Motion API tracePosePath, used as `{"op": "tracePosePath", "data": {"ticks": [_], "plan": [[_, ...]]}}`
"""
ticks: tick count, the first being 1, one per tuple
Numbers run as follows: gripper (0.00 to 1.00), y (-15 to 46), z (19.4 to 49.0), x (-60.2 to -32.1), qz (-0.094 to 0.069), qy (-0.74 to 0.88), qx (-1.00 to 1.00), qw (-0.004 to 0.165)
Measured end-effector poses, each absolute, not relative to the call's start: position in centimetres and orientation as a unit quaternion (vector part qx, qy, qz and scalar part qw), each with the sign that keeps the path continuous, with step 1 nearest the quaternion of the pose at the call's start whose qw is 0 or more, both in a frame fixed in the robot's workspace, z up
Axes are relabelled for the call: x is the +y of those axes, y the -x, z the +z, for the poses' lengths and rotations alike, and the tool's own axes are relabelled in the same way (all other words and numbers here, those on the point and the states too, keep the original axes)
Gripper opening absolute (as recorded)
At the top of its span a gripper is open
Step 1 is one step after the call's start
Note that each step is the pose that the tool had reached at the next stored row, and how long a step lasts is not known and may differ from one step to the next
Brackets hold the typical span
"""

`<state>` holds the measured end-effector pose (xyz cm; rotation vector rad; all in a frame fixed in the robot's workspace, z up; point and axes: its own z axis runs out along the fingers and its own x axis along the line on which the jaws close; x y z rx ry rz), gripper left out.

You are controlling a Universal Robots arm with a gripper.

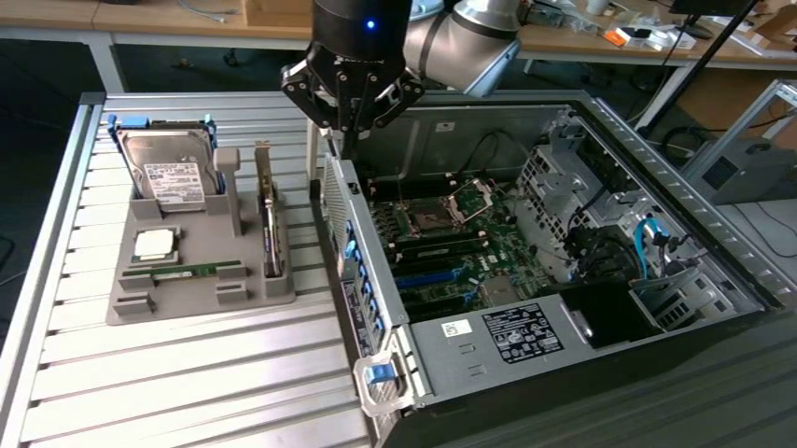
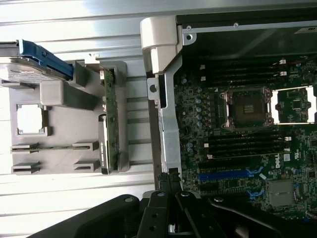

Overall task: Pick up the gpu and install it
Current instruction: 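Reach for the gpu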

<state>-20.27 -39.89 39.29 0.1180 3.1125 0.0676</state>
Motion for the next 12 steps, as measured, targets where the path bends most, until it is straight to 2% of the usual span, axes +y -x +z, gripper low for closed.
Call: {"op": "tracePosePath", "data": {"ticks": [12], "plan": [[0.11,20.6,39.29,-39.89,0.022,-0.038,0.999,0.013]]}}
